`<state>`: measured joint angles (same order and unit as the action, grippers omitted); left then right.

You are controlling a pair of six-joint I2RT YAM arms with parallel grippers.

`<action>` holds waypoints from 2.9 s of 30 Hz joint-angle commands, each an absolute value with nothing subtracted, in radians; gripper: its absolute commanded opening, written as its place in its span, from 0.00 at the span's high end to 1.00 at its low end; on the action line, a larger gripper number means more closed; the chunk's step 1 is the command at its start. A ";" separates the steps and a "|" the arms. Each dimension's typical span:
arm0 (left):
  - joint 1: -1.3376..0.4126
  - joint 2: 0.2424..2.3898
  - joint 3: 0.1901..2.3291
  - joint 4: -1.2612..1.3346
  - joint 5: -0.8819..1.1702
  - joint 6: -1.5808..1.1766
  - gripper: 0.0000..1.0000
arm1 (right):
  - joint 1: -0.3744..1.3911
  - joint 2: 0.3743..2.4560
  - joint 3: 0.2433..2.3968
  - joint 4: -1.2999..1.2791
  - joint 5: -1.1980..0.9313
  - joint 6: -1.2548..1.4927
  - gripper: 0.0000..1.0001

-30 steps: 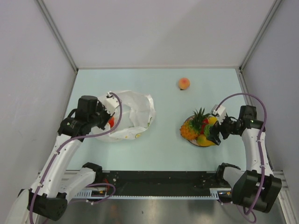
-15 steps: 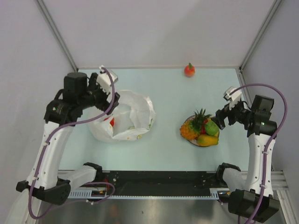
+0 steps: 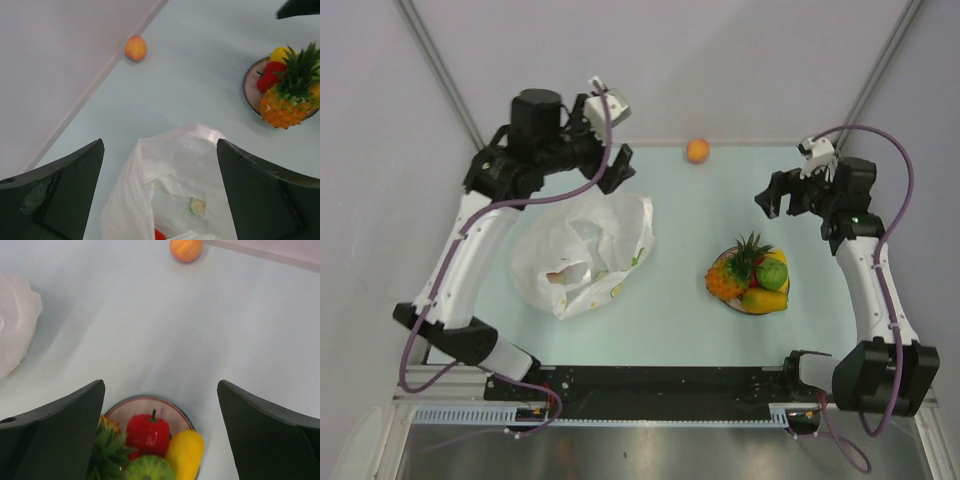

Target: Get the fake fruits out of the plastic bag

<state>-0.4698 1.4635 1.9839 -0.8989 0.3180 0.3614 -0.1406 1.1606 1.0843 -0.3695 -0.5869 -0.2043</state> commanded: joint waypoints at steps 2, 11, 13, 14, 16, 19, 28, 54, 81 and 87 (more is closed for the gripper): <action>-0.545 1.699 2.118 -0.790 0.301 0.221 0.00 | -0.034 1.305 1.199 -0.184 -0.401 -0.039 0.00; -0.554 2.129 2.462 -0.602 0.186 0.049 0.00 | -0.009 1.445 1.259 -0.147 -0.339 0.141 0.00; -0.555 2.255 2.537 -0.577 0.170 0.038 0.00 | -0.006 1.437 1.267 -0.182 -0.362 0.133 0.00; -0.555 2.293 2.554 -0.539 0.147 0.040 0.00 | -0.005 1.427 1.266 -0.196 -0.374 0.132 0.00; -0.546 2.370 2.566 -0.488 0.095 0.032 0.00 | -0.005 1.417 1.267 -0.235 -0.382 0.127 0.00; -0.532 2.468 2.611 -0.420 0.034 0.041 0.00 | -0.005 1.404 1.266 -0.282 -0.387 0.127 0.00; -0.460 2.617 2.606 -0.212 0.067 0.026 0.00 | -0.021 1.373 1.249 -0.324 -0.397 0.132 0.00; -0.430 2.706 2.582 -0.201 0.160 0.393 1.00 | -0.120 1.416 1.224 -0.298 -0.457 0.216 0.00; -0.377 1.327 1.488 -0.345 0.238 0.207 0.00 | 0.339 2.295 2.113 -0.190 0.109 0.310 0.00; -0.376 1.089 1.302 -0.380 0.184 0.244 0.00 | 0.362 2.618 2.416 -0.115 0.046 0.281 0.00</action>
